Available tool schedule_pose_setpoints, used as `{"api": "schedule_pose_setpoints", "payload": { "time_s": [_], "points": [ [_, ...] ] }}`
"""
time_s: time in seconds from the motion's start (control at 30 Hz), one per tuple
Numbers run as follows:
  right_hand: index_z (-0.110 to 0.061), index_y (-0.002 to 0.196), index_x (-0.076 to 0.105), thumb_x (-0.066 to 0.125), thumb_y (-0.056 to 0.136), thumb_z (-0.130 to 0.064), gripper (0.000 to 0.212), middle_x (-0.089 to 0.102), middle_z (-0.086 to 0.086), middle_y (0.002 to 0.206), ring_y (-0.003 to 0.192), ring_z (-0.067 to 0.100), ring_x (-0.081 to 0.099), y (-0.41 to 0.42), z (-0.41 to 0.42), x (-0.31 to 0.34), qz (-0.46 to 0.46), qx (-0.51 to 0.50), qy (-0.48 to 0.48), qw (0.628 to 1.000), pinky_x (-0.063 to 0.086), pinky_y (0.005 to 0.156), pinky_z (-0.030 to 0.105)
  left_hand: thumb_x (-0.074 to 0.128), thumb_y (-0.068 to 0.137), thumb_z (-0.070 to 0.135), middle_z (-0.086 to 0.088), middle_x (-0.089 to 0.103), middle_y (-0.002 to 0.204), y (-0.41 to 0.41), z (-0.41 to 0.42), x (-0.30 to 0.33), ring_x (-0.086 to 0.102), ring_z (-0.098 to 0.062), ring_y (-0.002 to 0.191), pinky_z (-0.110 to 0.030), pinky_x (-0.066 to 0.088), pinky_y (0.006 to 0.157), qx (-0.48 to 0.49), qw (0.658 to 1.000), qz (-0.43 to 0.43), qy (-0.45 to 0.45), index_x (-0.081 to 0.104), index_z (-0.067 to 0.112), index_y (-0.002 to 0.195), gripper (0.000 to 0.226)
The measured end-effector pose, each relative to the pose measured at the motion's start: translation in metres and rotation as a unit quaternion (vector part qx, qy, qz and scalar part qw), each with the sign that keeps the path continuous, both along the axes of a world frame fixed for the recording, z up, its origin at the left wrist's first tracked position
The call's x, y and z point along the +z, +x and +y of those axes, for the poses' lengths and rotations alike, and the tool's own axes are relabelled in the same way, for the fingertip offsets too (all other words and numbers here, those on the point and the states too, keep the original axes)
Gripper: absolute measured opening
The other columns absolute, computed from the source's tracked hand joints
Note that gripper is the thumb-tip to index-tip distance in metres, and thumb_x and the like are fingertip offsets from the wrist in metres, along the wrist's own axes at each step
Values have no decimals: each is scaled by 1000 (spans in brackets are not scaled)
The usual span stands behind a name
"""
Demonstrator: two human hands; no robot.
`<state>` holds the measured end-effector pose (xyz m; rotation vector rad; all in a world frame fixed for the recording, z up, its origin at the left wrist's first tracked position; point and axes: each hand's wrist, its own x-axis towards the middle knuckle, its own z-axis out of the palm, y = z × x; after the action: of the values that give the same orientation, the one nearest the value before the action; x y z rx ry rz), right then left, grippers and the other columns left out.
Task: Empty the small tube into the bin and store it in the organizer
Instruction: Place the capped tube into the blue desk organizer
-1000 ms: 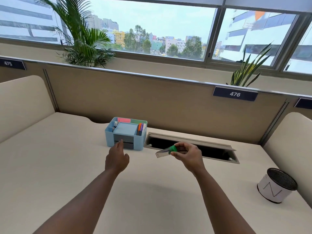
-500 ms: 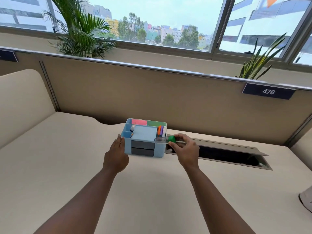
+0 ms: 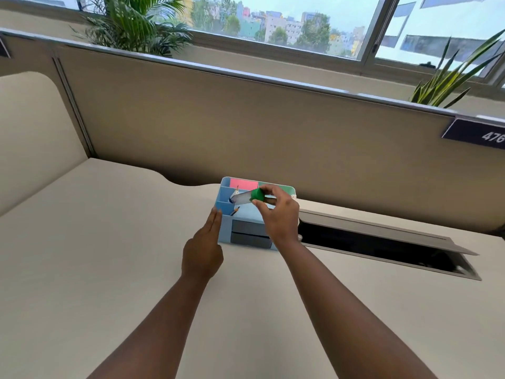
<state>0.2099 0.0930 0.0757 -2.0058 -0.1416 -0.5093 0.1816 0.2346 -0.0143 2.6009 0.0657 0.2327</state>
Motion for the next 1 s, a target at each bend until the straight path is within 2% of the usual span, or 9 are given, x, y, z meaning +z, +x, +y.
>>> {"api": "schedule_pose_setpoints", "payload": {
  "time_s": [0.07,0.2,0.3,0.4,0.5,0.6,0.7,0.87,1.0],
  "points": [
    [-4,99,64,69,76,-4,24,70,13,100,86,17,63,4,6,-3,-7,18,-21,1000,43,76,12,46,85,-6,7,10,159,-1,-2,-5,30,-10,44,-12,25,43,1,1000,-2,-7,9,20,147,77],
    [-5,106,61,63,80,-3,26,67,15,109,97,23,62,14,15,-11,11,62,-64,996,53,87,35,43,86,-7,7,5,159,-4,-2,-6,31,-11,46,-18,34,49,1,1000,-1,-15,4,21,147,78],
    [-5,109,59,61,82,-3,27,64,15,114,101,25,61,19,21,-15,19,86,-98,991,52,91,37,42,87,-7,6,3,159,-5,-1,-4,32,-11,47,-21,39,54,2,1000,7,-13,3,21,147,77],
    [-8,112,57,58,84,-4,28,61,14,119,105,25,58,20,26,-20,39,97,-117,988,49,94,36,41,88,-6,6,2,160,-4,0,-5,45,-17,55,-30,53,72,5,1000,15,-10,2,21,147,75],
    [-10,115,55,53,88,-6,27,59,13,124,108,24,58,18,26,-25,66,102,-111,986,47,94,31,40,89,-6,6,2,160,-4,0,-4,62,-28,78,-42,54,89,8,1000,23,-2,1,22,147,75],
    [-12,116,55,47,91,-6,27,59,11,125,105,20,58,15,22,-27,74,90,-96,989,42,85,21,41,89,-6,6,1,160,-5,-1,-3,63,-27,82,-39,54,87,7,1000,25,6,0,22,147,76],
    [-12,115,56,46,91,-6,26,60,12,122,102,19,58,12,14,-25,83,83,-97,988,42,83,21,41,86,-8,7,3,159,-6,0,0,62,-27,78,-39,54,85,16,999,28,20,2,23,147,79],
    [-11,113,58,47,89,-2,28,61,12,120,103,21,58,5,-5,-15,85,66,-114,988,36,77,15,42,88,-5,7,6,160,-1,5,3,40,-11,52,-15,36,49,1,998,44,54,4,23,147,76],
    [-10,115,58,49,86,1,32,62,13,121,110,26,56,-3,-22,6,78,62,-133,986,41,93,30,42,88,0,5,1,160,0,7,25,49,-12,71,-22,46,60,0,990,79,119,-2,24,148,78]
  ]
}}
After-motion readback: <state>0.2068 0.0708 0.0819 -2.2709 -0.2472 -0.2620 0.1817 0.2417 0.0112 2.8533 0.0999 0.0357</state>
